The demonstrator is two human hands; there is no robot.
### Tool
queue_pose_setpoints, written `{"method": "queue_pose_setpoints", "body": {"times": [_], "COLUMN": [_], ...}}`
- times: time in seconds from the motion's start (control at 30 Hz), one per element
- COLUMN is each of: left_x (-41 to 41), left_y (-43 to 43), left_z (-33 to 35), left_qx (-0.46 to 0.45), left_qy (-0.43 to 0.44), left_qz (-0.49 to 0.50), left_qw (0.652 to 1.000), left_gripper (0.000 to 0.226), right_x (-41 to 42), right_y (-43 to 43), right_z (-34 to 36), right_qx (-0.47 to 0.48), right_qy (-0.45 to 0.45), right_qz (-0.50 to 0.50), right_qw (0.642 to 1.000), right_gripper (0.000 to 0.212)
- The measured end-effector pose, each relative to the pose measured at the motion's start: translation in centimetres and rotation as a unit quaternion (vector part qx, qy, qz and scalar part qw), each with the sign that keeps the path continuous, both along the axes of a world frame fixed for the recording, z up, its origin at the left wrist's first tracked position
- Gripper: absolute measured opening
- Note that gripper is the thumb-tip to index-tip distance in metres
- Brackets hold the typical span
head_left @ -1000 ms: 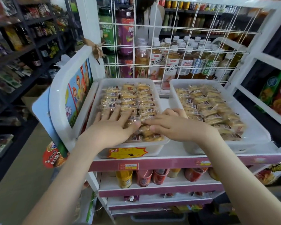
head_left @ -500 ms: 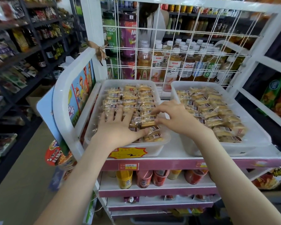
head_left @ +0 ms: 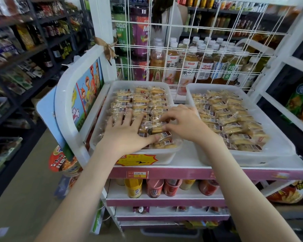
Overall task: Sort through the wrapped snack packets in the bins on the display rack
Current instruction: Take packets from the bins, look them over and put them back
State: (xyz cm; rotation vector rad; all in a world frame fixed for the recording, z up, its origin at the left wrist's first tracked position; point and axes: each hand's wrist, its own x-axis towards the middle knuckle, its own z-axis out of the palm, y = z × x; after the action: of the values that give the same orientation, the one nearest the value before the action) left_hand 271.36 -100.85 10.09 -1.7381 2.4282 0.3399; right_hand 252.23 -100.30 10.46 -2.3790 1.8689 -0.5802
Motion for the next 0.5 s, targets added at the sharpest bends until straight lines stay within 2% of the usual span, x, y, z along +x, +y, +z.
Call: {"method": "queue_pose_setpoints", "body": {"times": [0.07,0.2,0.37,0.5], "left_x": [-0.04,-0.02,-0.03,0.01], "left_y": [0.0,-0.01,0.05,0.04], "left_z": [0.03,0.07,0.06,0.1], "left_qx": [0.001,0.004,0.002,-0.001], "left_qy": [0.001,-0.003,0.001,0.0], "left_qz": [0.001,0.002,0.003,0.002], "left_qw": [1.0,1.0,1.0,1.0], "left_gripper": [0.101,0.102,0.101,0.1], "right_x": [-0.03,0.0,-0.15,-0.06], "right_y": [-0.15,-0.08,0.17,0.12], "right_z": [-0.01,-0.13,-0.11,0.45], "right_qx": [-0.021,-0.056,-0.051,0.026], "right_qy": [-0.016,0.03,0.001,0.041], "right_qz": [0.003,-0.006,0.013,0.02], "right_qw": [1.0,0.998,0.999,0.999], "right_gripper": [0.013,0.012,0.011,0.038]}}
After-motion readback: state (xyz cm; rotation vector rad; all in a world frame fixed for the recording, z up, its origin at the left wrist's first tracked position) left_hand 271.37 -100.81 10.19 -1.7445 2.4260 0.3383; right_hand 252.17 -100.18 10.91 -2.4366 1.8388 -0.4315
